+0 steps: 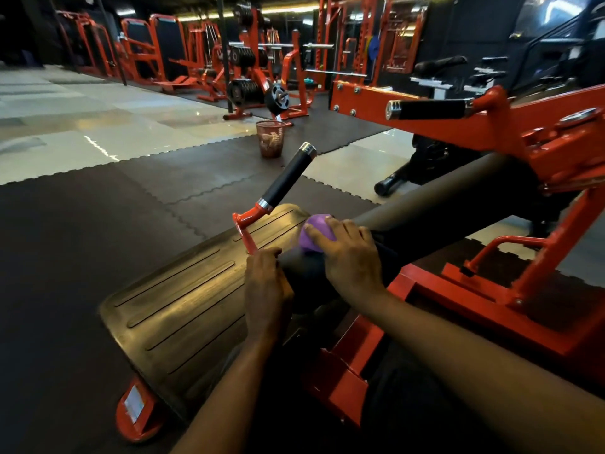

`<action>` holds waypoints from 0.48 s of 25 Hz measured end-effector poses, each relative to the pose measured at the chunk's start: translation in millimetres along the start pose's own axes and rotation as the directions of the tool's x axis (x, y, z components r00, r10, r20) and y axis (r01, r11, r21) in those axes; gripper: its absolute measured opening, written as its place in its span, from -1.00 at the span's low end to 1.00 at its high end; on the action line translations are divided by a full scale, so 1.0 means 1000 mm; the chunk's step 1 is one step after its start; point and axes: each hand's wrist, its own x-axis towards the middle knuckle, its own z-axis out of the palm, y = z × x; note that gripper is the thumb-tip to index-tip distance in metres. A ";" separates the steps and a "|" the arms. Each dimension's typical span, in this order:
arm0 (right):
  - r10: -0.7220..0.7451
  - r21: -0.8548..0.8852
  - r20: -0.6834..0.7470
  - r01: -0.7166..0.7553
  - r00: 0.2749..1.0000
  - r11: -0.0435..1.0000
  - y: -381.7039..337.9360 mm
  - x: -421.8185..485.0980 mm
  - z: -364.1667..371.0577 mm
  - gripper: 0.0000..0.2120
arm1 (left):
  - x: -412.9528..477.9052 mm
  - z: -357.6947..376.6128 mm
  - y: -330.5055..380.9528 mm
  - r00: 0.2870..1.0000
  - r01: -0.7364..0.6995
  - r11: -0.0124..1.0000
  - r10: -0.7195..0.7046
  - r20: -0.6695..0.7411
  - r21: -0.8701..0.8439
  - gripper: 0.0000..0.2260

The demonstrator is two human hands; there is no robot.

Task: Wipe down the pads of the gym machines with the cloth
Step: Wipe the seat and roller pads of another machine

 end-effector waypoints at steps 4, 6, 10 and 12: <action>0.105 -0.072 -0.083 -0.111 0.991 0.991 0.078 0.009 -0.019 -0.47 | 0.020 0.021 0.028 0.992 -0.065 0.996 0.058 0.113 0.058 -0.69; 0.130 -0.093 -0.130 -0.142 0.983 0.985 0.120 0.009 -0.030 -0.49 | 0.026 0.032 0.035 0.986 -0.085 0.994 0.074 0.149 0.074 -0.71; 0.228 -0.129 -0.187 -0.254 0.956 0.959 0.206 0.017 -0.055 -0.50 | 0.031 0.045 0.042 0.973 -0.114 0.985 0.084 0.217 0.128 -0.71; 0.378 -0.087 -0.213 -0.403 0.901 0.911 0.231 0.033 -0.068 -0.55 | 0.028 0.047 0.044 0.975 -0.106 0.982 0.071 0.209 0.159 -0.69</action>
